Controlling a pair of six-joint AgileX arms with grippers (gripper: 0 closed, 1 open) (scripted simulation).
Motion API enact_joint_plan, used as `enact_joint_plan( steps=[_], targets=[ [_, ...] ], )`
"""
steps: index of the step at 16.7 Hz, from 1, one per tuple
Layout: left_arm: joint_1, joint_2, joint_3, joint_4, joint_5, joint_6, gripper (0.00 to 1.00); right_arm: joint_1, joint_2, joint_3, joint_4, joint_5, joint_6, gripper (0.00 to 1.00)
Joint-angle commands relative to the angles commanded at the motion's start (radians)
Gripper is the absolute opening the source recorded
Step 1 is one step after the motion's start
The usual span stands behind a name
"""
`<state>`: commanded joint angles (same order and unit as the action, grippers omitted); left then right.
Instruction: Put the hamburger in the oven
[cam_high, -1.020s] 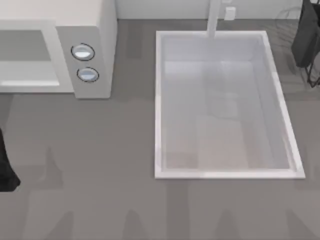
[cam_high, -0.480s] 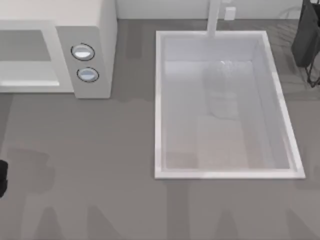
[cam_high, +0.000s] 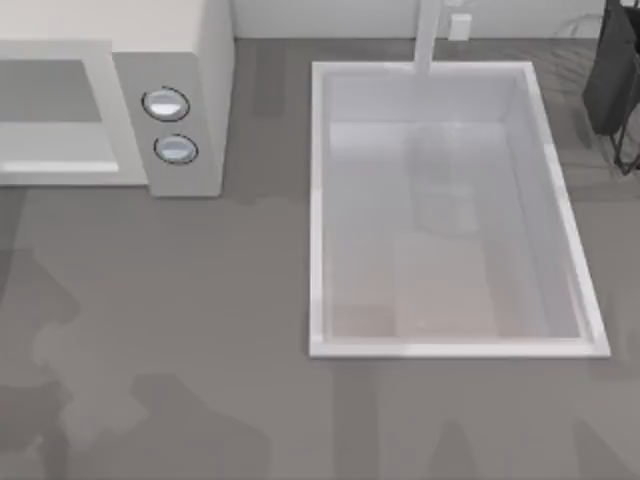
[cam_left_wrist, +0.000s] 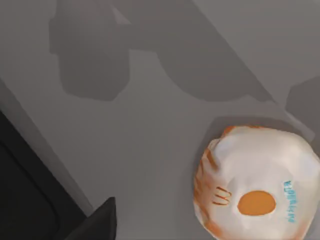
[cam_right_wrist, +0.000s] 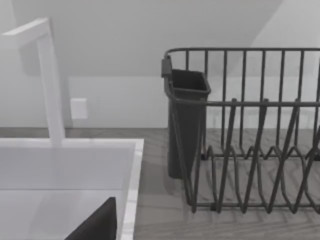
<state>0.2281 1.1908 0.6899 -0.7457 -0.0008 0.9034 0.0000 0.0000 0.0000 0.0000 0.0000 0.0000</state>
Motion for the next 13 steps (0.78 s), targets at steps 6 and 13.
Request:
enact_joint_plan(
  steps=[6,13],
  targets=[
    [0.060,0.294,0.183,-0.197,0.000,0.238,1.00,0.000,0.000,0.000,0.000,0.000,0.000,1.00],
    [0.060,0.308,0.189,-0.204,0.000,0.250,1.00,0.000,0.000,0.000,0.000,0.000,0.000,1.00]
  ],
)
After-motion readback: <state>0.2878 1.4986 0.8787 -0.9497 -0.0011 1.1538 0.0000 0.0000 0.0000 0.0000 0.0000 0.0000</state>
